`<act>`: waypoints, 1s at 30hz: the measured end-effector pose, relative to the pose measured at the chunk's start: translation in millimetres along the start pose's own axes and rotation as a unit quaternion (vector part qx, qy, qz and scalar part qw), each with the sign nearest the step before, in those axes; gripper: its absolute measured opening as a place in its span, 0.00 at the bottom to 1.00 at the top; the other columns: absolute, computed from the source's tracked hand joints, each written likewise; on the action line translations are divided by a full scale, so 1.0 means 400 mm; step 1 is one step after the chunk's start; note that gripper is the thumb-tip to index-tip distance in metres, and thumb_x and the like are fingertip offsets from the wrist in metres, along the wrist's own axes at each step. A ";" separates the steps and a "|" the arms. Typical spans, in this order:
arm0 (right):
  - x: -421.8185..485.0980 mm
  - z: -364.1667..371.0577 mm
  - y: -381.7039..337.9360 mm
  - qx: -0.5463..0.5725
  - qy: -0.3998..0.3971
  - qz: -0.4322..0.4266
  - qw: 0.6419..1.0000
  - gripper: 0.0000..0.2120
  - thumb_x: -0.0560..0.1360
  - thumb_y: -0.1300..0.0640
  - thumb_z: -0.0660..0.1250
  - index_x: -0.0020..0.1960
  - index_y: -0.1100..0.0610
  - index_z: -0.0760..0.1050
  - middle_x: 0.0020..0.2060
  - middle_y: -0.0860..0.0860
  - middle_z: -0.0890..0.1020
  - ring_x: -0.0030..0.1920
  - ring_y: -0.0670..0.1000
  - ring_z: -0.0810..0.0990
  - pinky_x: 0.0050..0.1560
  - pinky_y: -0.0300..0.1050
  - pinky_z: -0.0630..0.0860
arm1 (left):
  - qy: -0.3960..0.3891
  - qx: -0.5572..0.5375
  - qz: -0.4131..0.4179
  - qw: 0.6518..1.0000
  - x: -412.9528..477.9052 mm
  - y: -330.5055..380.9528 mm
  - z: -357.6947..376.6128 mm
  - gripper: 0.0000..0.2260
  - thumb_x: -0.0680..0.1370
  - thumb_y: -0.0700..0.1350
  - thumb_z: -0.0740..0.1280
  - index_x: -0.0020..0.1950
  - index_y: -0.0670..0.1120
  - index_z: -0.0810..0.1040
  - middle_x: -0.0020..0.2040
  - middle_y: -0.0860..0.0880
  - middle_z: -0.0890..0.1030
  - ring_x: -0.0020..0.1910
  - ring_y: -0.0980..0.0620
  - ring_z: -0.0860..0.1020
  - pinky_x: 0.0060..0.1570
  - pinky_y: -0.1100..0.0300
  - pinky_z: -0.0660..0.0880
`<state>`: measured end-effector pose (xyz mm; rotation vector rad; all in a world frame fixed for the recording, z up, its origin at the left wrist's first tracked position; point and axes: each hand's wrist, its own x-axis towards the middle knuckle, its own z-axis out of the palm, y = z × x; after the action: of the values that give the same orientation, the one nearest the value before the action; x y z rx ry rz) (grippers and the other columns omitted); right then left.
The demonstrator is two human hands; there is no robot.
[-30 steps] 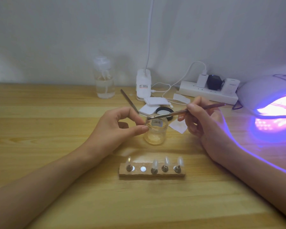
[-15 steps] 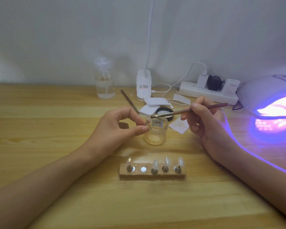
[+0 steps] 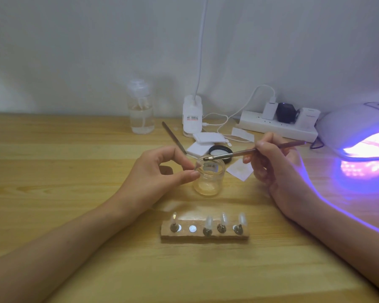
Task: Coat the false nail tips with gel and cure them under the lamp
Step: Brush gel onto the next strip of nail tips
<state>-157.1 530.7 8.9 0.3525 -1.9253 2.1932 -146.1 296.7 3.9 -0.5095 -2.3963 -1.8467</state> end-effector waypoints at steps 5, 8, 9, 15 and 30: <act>0.000 0.004 0.001 -0.016 -0.004 0.008 1.000 0.10 0.74 0.55 0.64 0.37 0.55 0.67 0.31 0.53 0.81 0.25 0.45 0.65 0.25 0.36 0.59 | -0.001 -0.005 0.004 1.000 0.002 -0.004 0.000 0.08 0.68 0.50 0.77 0.38 0.50 0.79 0.44 0.53 0.85 0.28 0.55 0.67 0.28 0.67 0.66; 0.000 0.002 0.001 0.004 0.000 -0.001 1.000 0.09 0.74 0.55 0.64 0.36 0.54 0.67 0.32 0.54 0.81 0.26 0.46 0.65 0.26 0.38 0.57 | -0.002 -0.001 0.005 1.000 0.003 -0.006 0.000 0.08 0.68 0.50 0.77 0.38 0.51 0.79 0.46 0.53 0.85 0.29 0.54 0.68 0.29 0.65 0.66; -0.001 0.004 0.000 0.001 -0.010 -0.007 1.000 0.09 0.75 0.55 0.64 0.37 0.53 0.68 0.32 0.54 0.81 0.26 0.47 0.65 0.26 0.37 0.58 | 0.000 -0.001 0.005 1.000 0.003 -0.005 0.000 0.08 0.68 0.50 0.77 0.38 0.51 0.80 0.46 0.53 0.85 0.29 0.54 0.68 0.29 0.66 0.66; 0.000 0.002 -0.001 0.012 0.000 -0.012 1.000 0.11 0.74 0.55 0.64 0.34 0.50 0.69 0.31 0.53 0.80 0.26 0.48 0.63 0.24 0.36 0.58 | -0.004 -0.001 0.011 1.000 -0.001 -0.002 -0.001 0.09 0.67 0.51 0.77 0.39 0.50 0.79 0.47 0.54 0.85 0.28 0.54 0.68 0.28 0.68 0.66; 0.000 0.005 -0.003 0.015 -0.001 0.004 1.000 0.10 0.74 0.55 0.64 0.35 0.52 0.69 0.31 0.53 0.80 0.26 0.45 0.65 0.25 0.35 0.59 | -0.005 0.002 0.036 0.999 0.003 -0.015 -0.005 0.07 0.71 0.45 0.76 0.40 0.49 0.79 0.46 0.53 0.84 0.26 0.55 0.67 0.28 0.71 0.66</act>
<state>-156.7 528.8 10.5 0.3514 -1.9010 2.2295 -149.2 293.8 -0.9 -0.5996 -2.3538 -1.8151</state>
